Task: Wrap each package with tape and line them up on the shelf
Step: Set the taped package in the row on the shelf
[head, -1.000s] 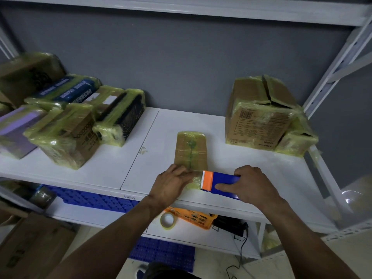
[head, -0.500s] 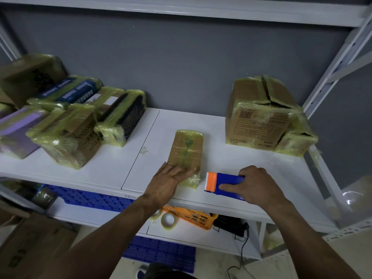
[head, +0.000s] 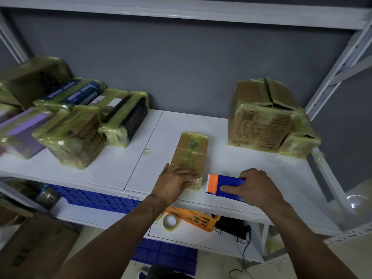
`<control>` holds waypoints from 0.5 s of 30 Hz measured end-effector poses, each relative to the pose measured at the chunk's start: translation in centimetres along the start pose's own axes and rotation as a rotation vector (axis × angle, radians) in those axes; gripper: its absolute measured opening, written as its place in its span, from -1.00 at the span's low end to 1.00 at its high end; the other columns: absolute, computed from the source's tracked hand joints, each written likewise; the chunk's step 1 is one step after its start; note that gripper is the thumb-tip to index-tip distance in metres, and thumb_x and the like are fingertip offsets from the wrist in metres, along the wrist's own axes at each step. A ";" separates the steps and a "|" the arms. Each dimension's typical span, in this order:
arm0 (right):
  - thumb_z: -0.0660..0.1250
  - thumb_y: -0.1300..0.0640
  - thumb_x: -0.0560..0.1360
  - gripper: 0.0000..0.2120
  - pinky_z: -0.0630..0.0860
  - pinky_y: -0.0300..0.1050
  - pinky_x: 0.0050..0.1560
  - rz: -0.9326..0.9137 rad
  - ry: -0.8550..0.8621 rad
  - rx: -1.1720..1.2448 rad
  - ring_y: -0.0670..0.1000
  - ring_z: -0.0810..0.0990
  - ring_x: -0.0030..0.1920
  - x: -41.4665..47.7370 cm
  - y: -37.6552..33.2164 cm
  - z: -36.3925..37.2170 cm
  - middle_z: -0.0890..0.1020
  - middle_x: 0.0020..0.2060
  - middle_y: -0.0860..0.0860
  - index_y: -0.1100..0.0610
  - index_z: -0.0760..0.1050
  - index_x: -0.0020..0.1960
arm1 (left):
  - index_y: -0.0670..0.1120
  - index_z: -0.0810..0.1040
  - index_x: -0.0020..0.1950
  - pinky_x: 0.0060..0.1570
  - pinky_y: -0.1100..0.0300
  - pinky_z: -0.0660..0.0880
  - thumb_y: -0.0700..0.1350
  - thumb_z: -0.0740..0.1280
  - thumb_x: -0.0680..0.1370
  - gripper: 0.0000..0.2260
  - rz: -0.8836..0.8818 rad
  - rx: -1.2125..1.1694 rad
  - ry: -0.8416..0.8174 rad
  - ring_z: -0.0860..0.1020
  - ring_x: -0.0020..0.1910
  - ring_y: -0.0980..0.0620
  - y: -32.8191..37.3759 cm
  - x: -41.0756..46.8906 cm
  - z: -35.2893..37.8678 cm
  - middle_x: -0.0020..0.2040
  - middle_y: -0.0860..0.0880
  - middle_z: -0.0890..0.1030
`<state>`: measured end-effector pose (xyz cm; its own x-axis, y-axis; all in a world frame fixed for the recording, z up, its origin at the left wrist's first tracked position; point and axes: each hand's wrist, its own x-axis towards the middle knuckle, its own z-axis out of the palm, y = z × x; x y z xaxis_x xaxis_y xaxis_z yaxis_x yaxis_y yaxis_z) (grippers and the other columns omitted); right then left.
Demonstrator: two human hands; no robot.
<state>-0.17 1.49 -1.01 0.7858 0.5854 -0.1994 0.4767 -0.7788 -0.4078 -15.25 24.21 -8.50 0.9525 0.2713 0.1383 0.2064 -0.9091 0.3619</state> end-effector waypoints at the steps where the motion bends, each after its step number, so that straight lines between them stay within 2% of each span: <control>1: 0.54 -0.45 0.24 -0.44 0.35 -0.28 -0.39 0.005 -0.005 0.009 -0.15 0.58 -0.30 -0.1 0.0 0.0 0.55 -0.34 -0.14 0.00 0.46 -0.23 | 0.29 0.53 0.38 0.56 -0.12 0.08 0.17 0.22 0.65 -0.69 0.006 -0.008 0.013 0.36 0.45 0.19 -0.2 -0.1 0.1 0.36 0.33 0.52; 5: 0.57 -0.46 0.19 -0.43 0.33 -0.29 -0.40 -0.019 0.007 0.065 -0.14 0.58 -0.35 -0.6 0.3 -0.3 0.55 -0.41 -0.11 0.02 0.49 -0.31 | 0.26 0.60 0.31 0.53 -0.13 0.16 0.15 0.22 0.65 -0.72 0.042 -0.029 0.082 0.45 0.38 0.14 -1.0 -0.1 0.4 0.30 0.29 0.58; 7: 0.56 -0.48 0.18 -0.42 0.37 -0.27 -0.38 -0.028 0.004 0.077 -0.13 0.60 -0.32 -0.9 0.6 -0.4 0.59 -0.38 -0.10 0.02 0.51 -0.30 | 0.25 0.62 0.29 0.50 -0.14 0.19 0.15 0.25 0.64 -0.74 0.044 -0.031 0.090 0.48 0.35 0.13 -1.4 0.2 0.3 0.28 0.28 0.59; 10: 0.55 -0.49 0.18 -0.42 0.37 -0.26 -0.38 -0.010 0.009 0.077 -0.13 0.60 -0.28 -1.5 1.1 -0.9 0.60 -0.34 -0.11 0.00 0.51 -0.27 | 0.23 0.64 0.26 0.51 -0.16 0.15 0.13 0.29 0.63 -0.76 0.033 -0.077 0.086 0.49 0.35 0.14 -2.0 0.5 0.2 0.28 0.27 0.60; 13: 0.56 -0.46 0.20 -0.44 0.32 -0.32 -0.41 -0.003 0.024 0.097 -0.15 0.58 -0.34 -2.1 1.6 -1.2 0.56 -0.39 -0.13 0.00 0.48 -0.30 | 0.21 0.64 0.26 0.51 -0.25 0.05 0.12 0.29 0.62 -0.75 0.021 -0.087 0.075 0.47 0.36 0.16 -2.0 0.5 0.1 0.29 0.27 0.59; 15: 0.56 -0.44 0.23 -0.44 0.35 -0.30 -0.37 -0.010 0.021 0.099 -0.13 0.60 -0.31 -2.2 1.8 -1.1 0.58 -0.37 -0.11 0.02 0.47 -0.28 | 0.18 0.65 0.26 0.49 -0.28 0.12 0.07 0.33 0.62 -0.77 0.022 -0.110 0.080 0.47 0.37 0.16 -1.6 0.4 0.3 0.29 0.26 0.60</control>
<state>-0.66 -1.44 -0.36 0.7895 0.5877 -0.1768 0.4442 -0.7460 -0.4962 -15.18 25.67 -9.33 0.9348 0.2800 0.2187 0.1557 -0.8762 0.4561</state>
